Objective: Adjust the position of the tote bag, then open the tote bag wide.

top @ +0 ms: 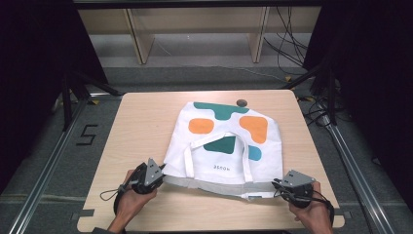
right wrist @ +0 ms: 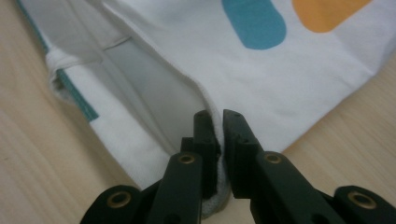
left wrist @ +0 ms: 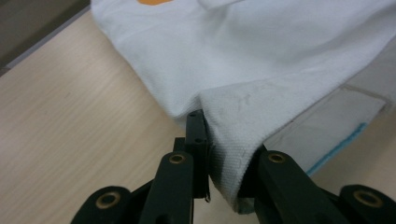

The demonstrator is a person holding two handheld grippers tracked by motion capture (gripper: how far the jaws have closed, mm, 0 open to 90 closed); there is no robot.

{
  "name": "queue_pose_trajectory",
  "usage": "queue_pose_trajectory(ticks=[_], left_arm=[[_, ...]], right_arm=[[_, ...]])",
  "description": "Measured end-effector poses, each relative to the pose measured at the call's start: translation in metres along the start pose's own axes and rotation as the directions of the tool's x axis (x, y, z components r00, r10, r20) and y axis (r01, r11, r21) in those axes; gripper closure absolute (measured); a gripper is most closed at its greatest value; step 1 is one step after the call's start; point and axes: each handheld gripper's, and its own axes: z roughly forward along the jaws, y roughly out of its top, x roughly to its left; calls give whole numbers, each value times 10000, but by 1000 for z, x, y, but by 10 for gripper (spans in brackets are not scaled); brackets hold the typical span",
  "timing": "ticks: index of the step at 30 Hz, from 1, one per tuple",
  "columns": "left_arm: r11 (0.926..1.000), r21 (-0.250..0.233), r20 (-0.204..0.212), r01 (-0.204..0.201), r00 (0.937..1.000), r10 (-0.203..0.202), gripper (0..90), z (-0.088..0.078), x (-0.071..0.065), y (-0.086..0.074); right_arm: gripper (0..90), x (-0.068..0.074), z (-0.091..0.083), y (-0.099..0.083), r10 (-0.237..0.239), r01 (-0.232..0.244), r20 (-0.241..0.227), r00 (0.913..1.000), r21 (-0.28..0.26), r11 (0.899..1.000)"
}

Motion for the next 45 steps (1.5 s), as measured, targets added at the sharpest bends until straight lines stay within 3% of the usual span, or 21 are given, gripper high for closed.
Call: queue_pose_trajectory(ticks=[1,5,6,10,11,12,14,16,19,23,24,30,31,34,41,42,45], left_arm=[[10000,0,0,0,10000,0,800,0,0,0],[9994,210,335,-270,9991,263,799,-15,-21,-5],[9990,341,495,-275,9984,258,799,-20,-28,-6],[9997,229,425,-123,9990,113,793,-28,-36,-8],[9988,411,444,-282,9987,264,782,-29,-36,-9],[9987,459,399,-218,9990,199,754,-27,-36,-10],[9994,343,211,62,9998,-69,671,-25,-34,-10],[9994,295,141,205,9997,-210,649,-23,-32,-8],[9997,144,145,205,9997,-207,602,-21,-33,-6],[9990,400,151,192,9997,-198,582,-16,-32,-6],[9984,548,192,148,9997,-159,592,-15,-31,-5],[9968,782,311,168,9993,-192,703,-14,-26,-8],[9970,773,237,86,9997,-105,744,-14,-27,-8],[9970,633,62,-446,9990,443,831,-16,-31,-5],[9976,385,202,-579,9982,572,843,-24,-33,-4],[9984,149,219,-552,9983,549,843,-26,-34,-4],[9985,35,147,-542,9984,541,843,-30,-33,-3]], right_arm=[[849,0,0,0,0,0,0,10000,0,10000],[859,-9,3,2,42,-39,317,9995,-108,9999],[857,-13,5,2,273,-270,271,9993,-79,9996],[811,-19,6,1,304,-295,216,9993,-420,9987],[759,-19,6,0,482,-477,150,9987,-356,9982],[738,-20,8,-1,328,-319,177,9993,-498,9983],[708,-19,13,-3,350,-348,127,9993,-147,9993],[709,-18,14,-4,430,-428,186,9989,-116,9990],[762,-21,17,-5,525,-525,36,9986,-11,9986],[822,-21,17,-5,363,-363,-32,9993,-117,9993],[836,-20,14,-3,540,-540,-28,9985,-179,9984],[842,-19,9,-2,469,-465,74,9989,-518,9976],[841,-17,8,-2,646,-646,-14,9979,-560,9963],[841,-16,5,-3,474,-472,3,9989,-736,9962],[843,-14,-5,-4,699,-689,61,9975,-1080,9918],[846,-15,-6,-4,653,-639,90,9978,-1130,9915],[852,-16,-10,-2,888,-873,39,9960,-1448,9856]])
